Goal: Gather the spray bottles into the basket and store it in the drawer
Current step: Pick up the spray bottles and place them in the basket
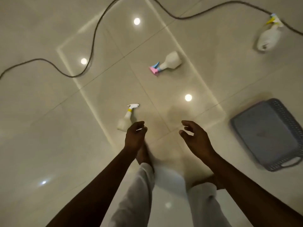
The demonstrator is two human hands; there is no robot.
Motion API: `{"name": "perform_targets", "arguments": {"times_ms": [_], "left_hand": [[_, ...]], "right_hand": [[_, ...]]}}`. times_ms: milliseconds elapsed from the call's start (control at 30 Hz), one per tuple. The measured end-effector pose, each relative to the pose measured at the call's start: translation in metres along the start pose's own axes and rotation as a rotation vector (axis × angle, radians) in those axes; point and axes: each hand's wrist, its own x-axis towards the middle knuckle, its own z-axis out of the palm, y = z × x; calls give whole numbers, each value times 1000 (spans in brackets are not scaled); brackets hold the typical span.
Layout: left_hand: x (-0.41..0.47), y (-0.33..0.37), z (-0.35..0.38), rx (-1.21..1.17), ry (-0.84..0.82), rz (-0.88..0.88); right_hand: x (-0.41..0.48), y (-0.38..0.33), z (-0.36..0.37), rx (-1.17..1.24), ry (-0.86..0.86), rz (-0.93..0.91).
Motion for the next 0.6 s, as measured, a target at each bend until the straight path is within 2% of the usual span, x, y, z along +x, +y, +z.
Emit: {"name": "perform_targets", "arguments": {"times_ms": [200,300,467,600], "left_hand": [[106,-65,-103,107,98,-83],[168,-102,-130,69,112,-190],[237,-143,-135,-136,45,-377],[263,-159,-124,-239,-109,-498]], "right_hand": [[70,-14,141,68,-130,169],[116,-12,205,107,-176,258],[185,-1,287,173,-191,387],[224,11,328,147,-183,418]]}}
